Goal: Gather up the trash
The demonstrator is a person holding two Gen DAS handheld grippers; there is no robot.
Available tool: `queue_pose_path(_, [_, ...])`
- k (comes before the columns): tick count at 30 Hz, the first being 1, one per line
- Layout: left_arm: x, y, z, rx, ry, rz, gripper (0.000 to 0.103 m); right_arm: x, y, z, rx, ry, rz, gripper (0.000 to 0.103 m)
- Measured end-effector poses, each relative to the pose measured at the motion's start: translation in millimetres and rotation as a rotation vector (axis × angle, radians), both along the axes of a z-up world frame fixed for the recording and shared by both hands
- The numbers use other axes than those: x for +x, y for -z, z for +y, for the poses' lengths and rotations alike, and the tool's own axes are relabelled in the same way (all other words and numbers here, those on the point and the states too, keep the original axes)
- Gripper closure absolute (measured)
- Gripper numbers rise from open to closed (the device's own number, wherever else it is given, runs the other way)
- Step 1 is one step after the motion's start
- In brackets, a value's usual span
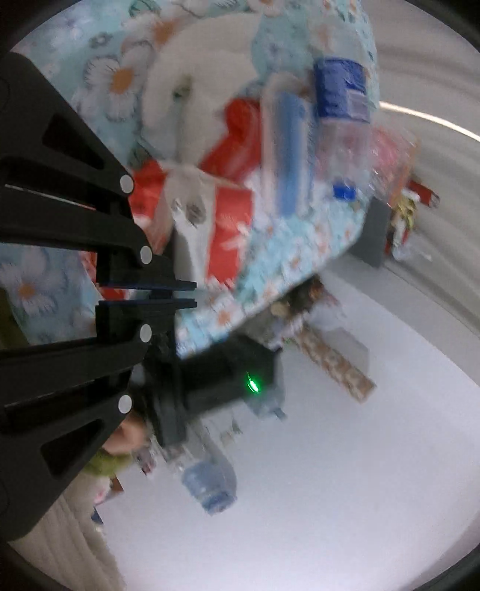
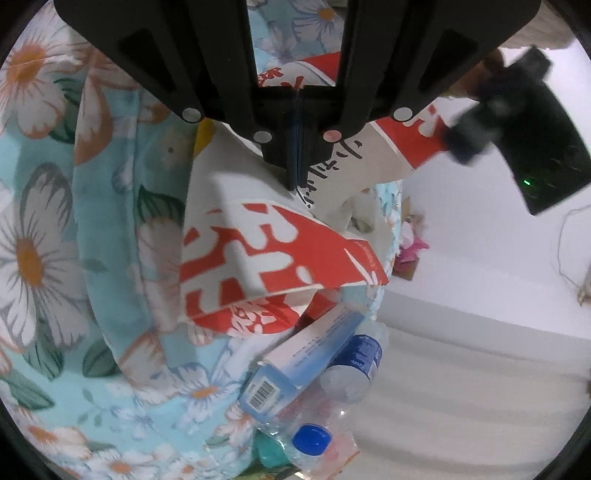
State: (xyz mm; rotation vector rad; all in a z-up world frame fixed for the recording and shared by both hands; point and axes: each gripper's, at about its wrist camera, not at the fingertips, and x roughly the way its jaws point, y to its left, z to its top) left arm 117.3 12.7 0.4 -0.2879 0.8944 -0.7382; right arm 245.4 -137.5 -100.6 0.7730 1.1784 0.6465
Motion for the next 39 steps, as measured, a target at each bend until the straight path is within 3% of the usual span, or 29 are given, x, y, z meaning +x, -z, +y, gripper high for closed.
queue_pose_path(4, [-4.4, 22.9, 6.1, 0.114, 0.005, 0.072, 0.103, -4.4, 2.3, -7.9, 0.015, 0.000, 0.013, 0.103])
queue_pose_path(9, [-3.7, 52.4, 12.8, 0.172, -0.007, 0.141, 0.103, -7.0, 1.5, -17.8, 0.031, 0.005, 0.024, 0.103])
queue_pose_path(14, [-3.9, 62.6, 6.8, 0.237, 0.011, 0.103, 0.103, -8.2, -13.7, -25.1, -0.028, 0.029, -0.017, 0.103])
queue_pose_path(18, [-4.9, 64.2, 5.6, 0.243, 0.013, 0.095, 0.103, -11.7, -43.6, -28.6, -0.165, 0.101, -0.151, 0.103])
queue_pose_path(21, [-1.4, 68.2, 3.2, 0.249, 0.016, 0.092, 0.103, -8.6, -56.0, -17.8, -0.383, 0.129, -0.236, 0.103])
queue_pose_path(25, [-4.2, 70.3, -2.6, 0.272, 0.014, 0.079, 0.103, 5.9, -34.1, -9.9, -0.456, 0.105, -0.158, 0.103])
queue_pose_path(31, [-7.6, 71.8, -4.9, 0.265, 0.011, 0.069, 0.103, 9.1, -26.0, -8.6, -0.475, 0.081, -0.147, 0.103])
queue_pose_path(34, [-7.8, 72.6, -2.8, 0.252, 0.015, 0.078, 0.103, 3.8, -36.9, -16.8, -0.401, 0.083, -0.139, 0.100])
queue_pose_path(36, [-6.3, 73.9, -0.5, 0.248, 0.017, 0.080, 0.103, -7.0, -49.2, -29.9, -0.278, 0.098, -0.145, 0.092])
queue_pose_path(38, [-5.9, 74.5, 1.8, 0.235, 0.018, 0.081, 0.103, -24.3, -56.6, -47.5, -0.195, 0.148, -0.143, 0.066])
queue_pose_path(39, [-5.4, 75.4, 3.5, 0.222, 0.018, 0.085, 0.103, -30.4, -56.1, -53.2, -0.173, 0.165, -0.133, 0.063])
